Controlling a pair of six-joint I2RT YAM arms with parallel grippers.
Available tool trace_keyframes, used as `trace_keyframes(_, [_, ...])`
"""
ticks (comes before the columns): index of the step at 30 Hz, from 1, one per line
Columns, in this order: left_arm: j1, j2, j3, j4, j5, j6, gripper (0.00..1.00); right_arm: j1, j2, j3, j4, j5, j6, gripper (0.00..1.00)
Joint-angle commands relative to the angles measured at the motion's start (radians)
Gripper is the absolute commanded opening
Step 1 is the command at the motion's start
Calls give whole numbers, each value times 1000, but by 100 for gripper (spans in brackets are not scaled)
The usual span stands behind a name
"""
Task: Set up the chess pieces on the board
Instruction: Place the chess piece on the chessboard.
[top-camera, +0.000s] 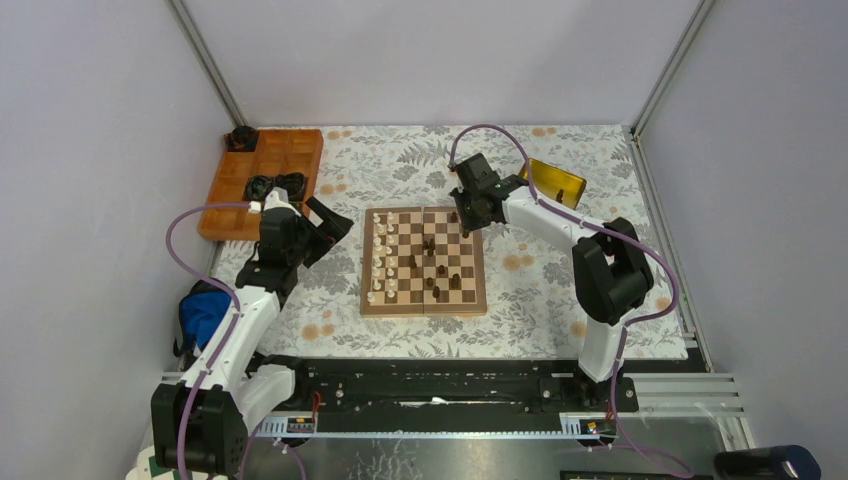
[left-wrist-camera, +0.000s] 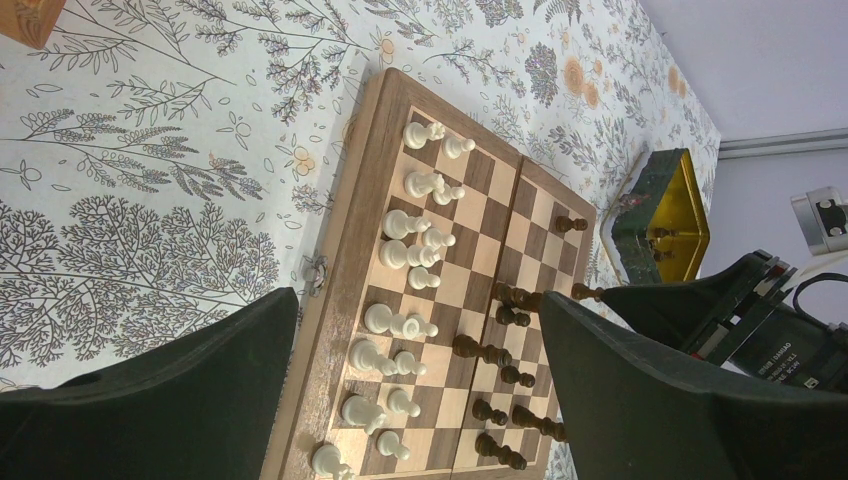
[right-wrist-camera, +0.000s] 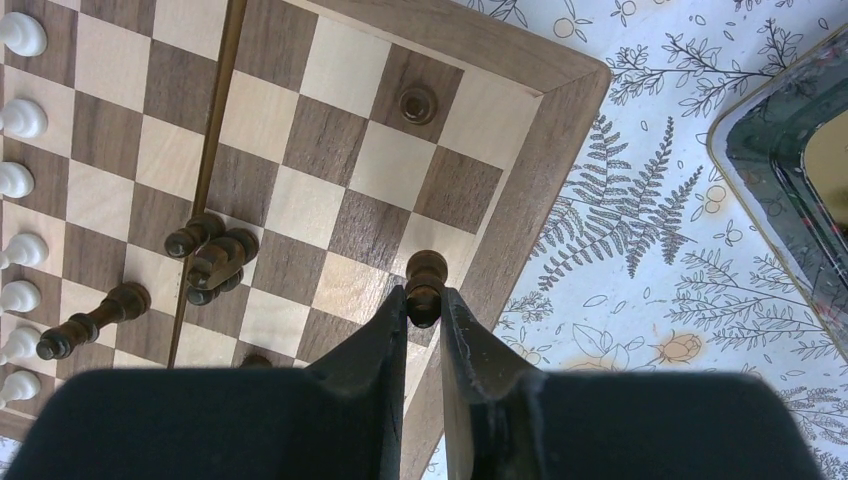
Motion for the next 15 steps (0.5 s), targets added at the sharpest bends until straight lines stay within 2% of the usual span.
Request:
trace_keyframes(1, [6,-12,1,3,-12,10,99,-8,0,31,10,29,12,0])
trace_keyframes(15, [6,-3,-7,16,-10,6,99,-19,48,37,20,22,18,1])
